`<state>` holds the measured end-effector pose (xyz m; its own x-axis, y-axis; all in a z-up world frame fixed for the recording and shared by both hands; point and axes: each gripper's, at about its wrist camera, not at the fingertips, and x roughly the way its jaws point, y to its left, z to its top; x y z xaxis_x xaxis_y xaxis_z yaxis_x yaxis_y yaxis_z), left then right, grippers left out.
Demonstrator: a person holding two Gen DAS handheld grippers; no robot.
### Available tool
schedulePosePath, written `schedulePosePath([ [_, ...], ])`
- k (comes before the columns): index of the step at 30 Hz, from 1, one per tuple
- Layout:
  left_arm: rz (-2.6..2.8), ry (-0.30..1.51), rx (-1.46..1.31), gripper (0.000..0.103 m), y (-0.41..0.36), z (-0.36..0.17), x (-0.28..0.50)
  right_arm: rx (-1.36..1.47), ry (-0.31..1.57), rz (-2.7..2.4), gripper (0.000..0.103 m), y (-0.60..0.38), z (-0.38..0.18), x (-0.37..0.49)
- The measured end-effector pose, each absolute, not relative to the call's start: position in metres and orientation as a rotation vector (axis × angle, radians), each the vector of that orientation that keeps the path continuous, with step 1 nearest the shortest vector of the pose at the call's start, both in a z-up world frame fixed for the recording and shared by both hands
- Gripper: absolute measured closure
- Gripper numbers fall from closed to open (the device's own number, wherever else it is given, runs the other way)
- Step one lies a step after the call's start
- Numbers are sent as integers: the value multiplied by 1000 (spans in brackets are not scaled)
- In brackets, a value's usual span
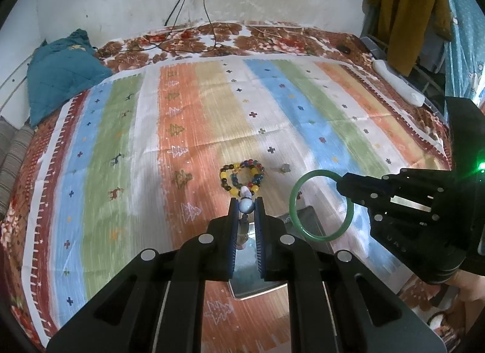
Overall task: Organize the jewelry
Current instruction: 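Lift both held bracelets and carry them over the silver tin, then open both tools to release the bracelets into the silver tin, then move both tools toward the multicolour bead bracelet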
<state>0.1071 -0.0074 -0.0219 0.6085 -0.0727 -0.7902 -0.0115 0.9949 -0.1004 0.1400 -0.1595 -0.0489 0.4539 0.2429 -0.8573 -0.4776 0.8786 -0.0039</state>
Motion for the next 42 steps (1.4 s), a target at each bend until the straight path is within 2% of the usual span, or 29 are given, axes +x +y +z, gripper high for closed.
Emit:
schedulePosePath([
  [9, -33, 963, -111, 93, -9, -30, 103, -268, 1049, 466, 95, -156, -58, 133],
  [18, 28, 982, -125, 80, 1, -36, 105, -273, 1101, 428, 91, -159, -68, 139],
  [22, 45, 989, -137, 72, 8, -38, 108, -242, 1113, 408, 72, -164, -68, 144],
  [28, 90, 1027, -135, 62, 17, -47, 119, -167, 1166, 394, 72, -172, -74, 157],
  [30, 106, 1032, -139, 59, 20, -49, 123, -168, 1165, 379, 66, -173, -75, 162],
  [32, 116, 1030, -145, 52, 24, -49, 127, -169, 1157, 372, 55, -172, -75, 167],
  [42, 153, 1064, -125, 44, 32, -62, 154, -171, 1147, 376, 39, -165, -77, 188],
])
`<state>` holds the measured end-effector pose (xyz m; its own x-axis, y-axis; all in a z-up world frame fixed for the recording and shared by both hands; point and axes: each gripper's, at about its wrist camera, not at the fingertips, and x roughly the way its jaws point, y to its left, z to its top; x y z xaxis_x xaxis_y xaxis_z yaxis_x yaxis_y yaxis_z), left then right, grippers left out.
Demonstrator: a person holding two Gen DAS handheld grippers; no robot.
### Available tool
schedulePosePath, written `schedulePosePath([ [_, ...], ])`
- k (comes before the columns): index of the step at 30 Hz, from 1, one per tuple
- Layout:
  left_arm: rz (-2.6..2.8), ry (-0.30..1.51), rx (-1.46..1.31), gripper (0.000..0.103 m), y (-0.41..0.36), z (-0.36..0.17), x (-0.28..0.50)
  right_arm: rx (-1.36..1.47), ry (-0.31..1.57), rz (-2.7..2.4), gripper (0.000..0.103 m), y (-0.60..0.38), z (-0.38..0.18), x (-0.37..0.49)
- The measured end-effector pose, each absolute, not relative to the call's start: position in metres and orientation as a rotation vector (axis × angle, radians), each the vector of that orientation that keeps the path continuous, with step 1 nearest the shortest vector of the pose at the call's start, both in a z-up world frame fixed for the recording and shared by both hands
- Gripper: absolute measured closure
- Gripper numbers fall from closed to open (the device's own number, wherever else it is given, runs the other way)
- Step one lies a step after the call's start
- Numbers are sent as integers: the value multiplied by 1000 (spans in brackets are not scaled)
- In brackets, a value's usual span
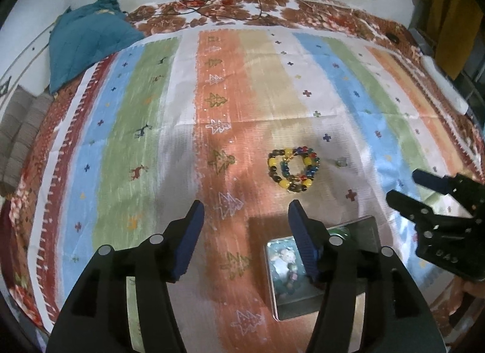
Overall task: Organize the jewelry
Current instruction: 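Move both tools toward the multicolour bead bracelet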
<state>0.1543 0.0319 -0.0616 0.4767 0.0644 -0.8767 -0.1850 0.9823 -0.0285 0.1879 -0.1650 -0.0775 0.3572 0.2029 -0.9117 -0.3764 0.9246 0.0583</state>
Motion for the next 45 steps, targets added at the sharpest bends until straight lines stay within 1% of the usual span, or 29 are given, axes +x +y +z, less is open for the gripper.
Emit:
schedulePosePath([
  [7, 156, 1094, -126, 44, 37, -72, 173, -176, 1169, 366, 34, -160, -88, 204],
  [10, 153, 1096, -127, 40, 36, -73, 178, -173, 1177, 368, 31, -158, -92, 210],
  [27, 136, 1139, -175, 39, 48, -97, 213, -157, 1245, 392, 31, -141, -121, 247],
  [40, 143, 1195, -127, 39, 53, -127, 242, -216, 1299, 390, 31, -129, -153, 267],
  [45, 129, 1224, -145, 41, 56, -139, 252, -224, 1310, 382, 31, -128, -163, 277],
])
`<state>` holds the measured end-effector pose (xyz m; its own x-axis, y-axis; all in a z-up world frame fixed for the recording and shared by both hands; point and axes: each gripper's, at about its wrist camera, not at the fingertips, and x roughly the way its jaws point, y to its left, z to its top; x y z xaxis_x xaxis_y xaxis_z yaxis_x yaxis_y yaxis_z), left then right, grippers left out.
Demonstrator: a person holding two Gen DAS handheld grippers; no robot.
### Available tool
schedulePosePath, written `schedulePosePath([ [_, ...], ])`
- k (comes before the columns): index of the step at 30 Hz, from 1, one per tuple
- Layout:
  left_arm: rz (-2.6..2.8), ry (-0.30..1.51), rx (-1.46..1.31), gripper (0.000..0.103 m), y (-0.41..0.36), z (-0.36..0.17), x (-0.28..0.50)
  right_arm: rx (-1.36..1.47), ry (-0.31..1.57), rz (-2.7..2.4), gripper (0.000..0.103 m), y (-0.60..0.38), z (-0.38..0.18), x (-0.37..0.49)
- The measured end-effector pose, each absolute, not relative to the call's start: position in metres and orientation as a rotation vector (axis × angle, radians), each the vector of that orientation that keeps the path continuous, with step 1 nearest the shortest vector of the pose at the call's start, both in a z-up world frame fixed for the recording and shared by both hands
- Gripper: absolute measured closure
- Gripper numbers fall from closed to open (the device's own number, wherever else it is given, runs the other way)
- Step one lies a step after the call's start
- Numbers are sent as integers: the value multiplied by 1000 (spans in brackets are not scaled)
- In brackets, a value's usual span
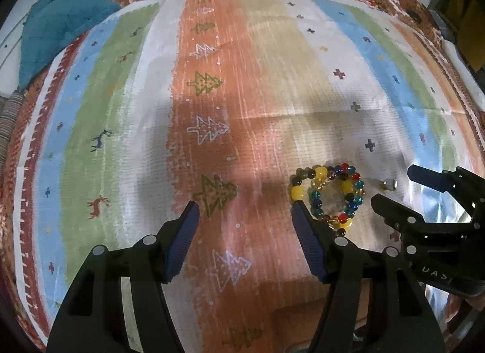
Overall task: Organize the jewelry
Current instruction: 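Move both tools toward the multicolour bead bracelet, then lower both open tools onto the bead bracelets on the cloth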
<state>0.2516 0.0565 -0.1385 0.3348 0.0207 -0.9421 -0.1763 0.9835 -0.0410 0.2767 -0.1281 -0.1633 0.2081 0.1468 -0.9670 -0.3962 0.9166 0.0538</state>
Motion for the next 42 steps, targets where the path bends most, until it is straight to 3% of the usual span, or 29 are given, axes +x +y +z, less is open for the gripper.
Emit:
schedulePosePath([
  [5, 94, 1244, -165, 41, 55, -148, 261, -210, 1322, 382, 32, -129, -171, 285],
  [8, 84, 1257, -163, 41, 53, -154, 268, -199, 1331, 384, 41, -129, -175, 289],
  [11, 87, 1258, -144, 46, 51, -157, 272, -207, 1340, 387, 41, -128, -180, 292],
  [24, 41, 1310, -164, 46, 48, -179, 288, -218, 1347, 402, 41, -123, -192, 300],
  [28, 38, 1307, -174, 45, 50, -181, 291, -213, 1347, 398, 49, -124, -194, 302],
  [35, 28, 1317, -129, 45, 39, -186, 295, -228, 1349, 406, 52, -125, -195, 304],
  [42, 43, 1319, -137, 59, 43, -189, 292, -248, 1344, 401, 68, -122, -197, 309],
])
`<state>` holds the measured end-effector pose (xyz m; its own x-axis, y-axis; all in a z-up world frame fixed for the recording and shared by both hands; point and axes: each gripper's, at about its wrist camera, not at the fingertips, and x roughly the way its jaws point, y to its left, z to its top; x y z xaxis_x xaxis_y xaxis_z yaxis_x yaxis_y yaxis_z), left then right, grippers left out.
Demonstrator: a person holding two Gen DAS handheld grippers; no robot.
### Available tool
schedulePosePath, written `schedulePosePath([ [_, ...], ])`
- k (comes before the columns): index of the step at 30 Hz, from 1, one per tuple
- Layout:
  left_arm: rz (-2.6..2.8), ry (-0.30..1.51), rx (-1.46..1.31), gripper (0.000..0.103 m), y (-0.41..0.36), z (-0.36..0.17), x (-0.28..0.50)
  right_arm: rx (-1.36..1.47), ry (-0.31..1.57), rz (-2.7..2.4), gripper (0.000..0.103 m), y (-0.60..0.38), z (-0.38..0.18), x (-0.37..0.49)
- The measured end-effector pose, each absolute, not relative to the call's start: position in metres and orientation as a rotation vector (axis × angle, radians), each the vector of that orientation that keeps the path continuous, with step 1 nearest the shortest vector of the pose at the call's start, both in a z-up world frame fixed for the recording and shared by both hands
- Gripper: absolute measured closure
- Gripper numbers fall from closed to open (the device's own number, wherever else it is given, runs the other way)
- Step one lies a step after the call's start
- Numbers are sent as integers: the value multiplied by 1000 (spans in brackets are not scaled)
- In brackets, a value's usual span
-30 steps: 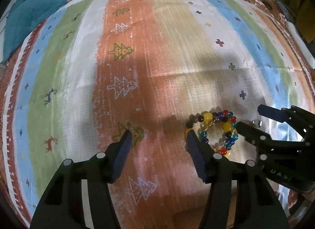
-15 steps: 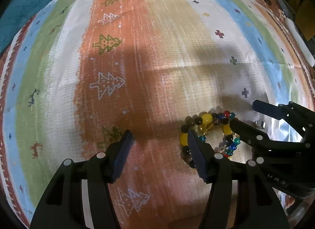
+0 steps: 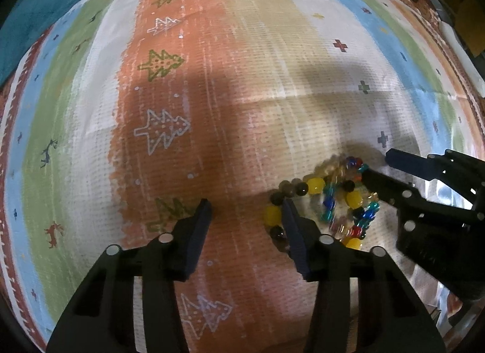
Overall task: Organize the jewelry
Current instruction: 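Lower both open tools onto the bead bracelets on the cloth, then grasp the yellow-black bead bracelet with the left tool while the right tool grasps the multicolour bracelet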
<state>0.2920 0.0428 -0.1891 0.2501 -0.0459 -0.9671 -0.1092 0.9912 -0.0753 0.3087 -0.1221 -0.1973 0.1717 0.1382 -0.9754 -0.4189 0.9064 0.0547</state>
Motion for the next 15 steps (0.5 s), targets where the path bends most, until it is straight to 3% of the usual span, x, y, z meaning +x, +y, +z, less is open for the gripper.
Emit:
schedulePosePath([
  [3, 64, 1321, -114, 68, 42, -191, 291, -268, 1341, 407, 69, -117, -200, 310],
  [6, 69, 1321, -110, 74, 42, -191, 290, -290, 1333, 430, 80, -112, -200, 307],
  [7, 73, 1319, -108, 84, 43, -191, 290, -294, 1332, 438, 86, -110, -201, 304],
  [9, 80, 1321, -113, 92, 45, -191, 290, -312, 1327, 448, 91, -104, -202, 301],
  [15, 73, 1319, -121, 92, 53, -185, 289, -362, 1294, 443, 93, -98, -199, 296],
])
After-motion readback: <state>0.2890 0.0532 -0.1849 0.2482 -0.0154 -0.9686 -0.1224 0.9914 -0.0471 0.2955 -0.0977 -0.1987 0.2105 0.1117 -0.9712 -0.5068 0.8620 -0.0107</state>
